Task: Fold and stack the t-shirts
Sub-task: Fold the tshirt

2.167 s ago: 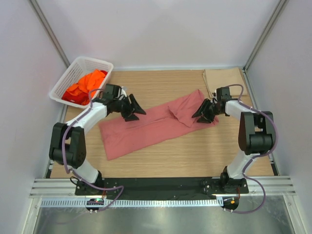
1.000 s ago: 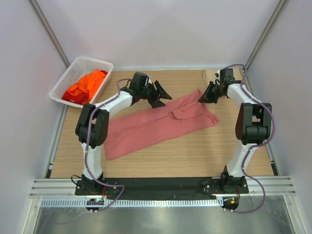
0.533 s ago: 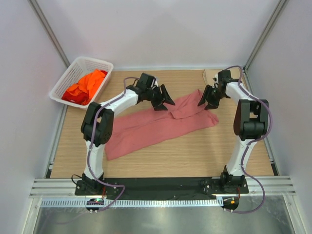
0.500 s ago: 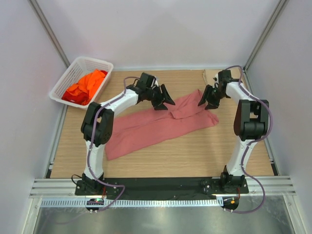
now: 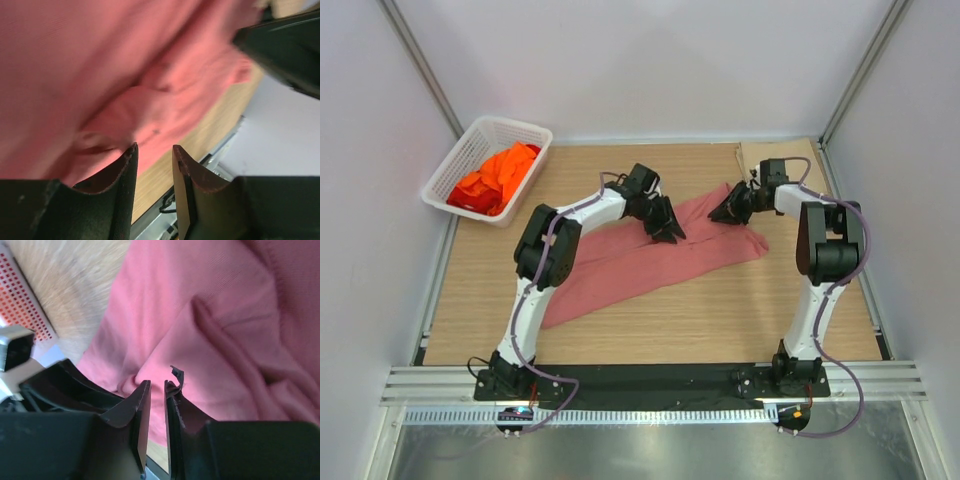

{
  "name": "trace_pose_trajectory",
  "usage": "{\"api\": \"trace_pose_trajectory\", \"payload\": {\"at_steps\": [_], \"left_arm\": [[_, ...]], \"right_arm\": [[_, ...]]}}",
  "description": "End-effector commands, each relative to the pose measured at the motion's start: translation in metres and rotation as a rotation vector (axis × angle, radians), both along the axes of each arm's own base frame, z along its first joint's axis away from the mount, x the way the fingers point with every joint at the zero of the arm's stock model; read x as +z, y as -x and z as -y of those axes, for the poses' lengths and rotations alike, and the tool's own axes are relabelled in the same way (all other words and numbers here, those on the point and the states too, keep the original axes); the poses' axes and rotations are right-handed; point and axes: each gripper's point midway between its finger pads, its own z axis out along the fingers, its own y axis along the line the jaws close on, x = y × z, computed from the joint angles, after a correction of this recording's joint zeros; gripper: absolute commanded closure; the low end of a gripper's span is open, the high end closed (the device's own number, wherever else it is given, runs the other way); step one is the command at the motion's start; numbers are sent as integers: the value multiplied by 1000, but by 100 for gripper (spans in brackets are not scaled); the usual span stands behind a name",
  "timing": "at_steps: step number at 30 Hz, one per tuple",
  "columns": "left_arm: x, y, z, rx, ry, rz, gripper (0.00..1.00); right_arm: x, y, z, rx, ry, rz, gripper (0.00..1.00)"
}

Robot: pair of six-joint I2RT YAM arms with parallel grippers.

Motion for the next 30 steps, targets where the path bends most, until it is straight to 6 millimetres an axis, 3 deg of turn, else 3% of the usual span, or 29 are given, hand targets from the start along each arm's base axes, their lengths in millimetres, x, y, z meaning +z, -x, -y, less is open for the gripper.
{"api": "trace_pose_trajectory", "payload": {"at_steps": [1, 4, 5, 8, 11, 12, 14, 15, 17, 18, 22, 24, 30], "left_arm": [[-29, 15, -27, 27, -164, -100, 65], [-46, 22, -49, 6, -275, -128, 65], [-51, 16, -51, 1, -297, -117, 65], [-53, 20, -61, -54, -367, -124, 62], [-29, 11, -55, -84, -336, -57, 53], [-9, 10, -52, -93, -306, -19, 50], [13, 10, -53, -106, -289, 32, 43], [40, 12, -52, -115, -251, 76, 41], [66, 18, -50, -134, -208, 115, 38], [89, 24, -50, -143, -163, 145, 37], [132, 42, -63, -143, -132, 226, 36], [139, 47, -74, -129, -153, 254, 36], [146, 75, -116, -83, -194, 239, 37]], "right_arm": [[-6, -20, -1, -48, -9, 31, 76], [-24, -20, 11, -75, 76, 2, 73], [-27, -20, 14, -78, 94, -5, 72], [-37, -18, 19, -75, 143, -19, 65], [-31, -18, 23, -53, 193, -29, 61], [-22, -16, 11, -16, 213, -27, 60], [-4, -18, 6, 2, 272, 1, 53], [11, -20, 4, 11, 283, 9, 51], [34, -19, -2, 32, 318, 40, 46], [46, -18, 4, 16, 367, 33, 43], [66, -3, 11, -59, 512, -17, 38], [62, 13, 25, -114, 629, -102, 36], [38, 38, 7, -221, 712, -224, 35]]}}
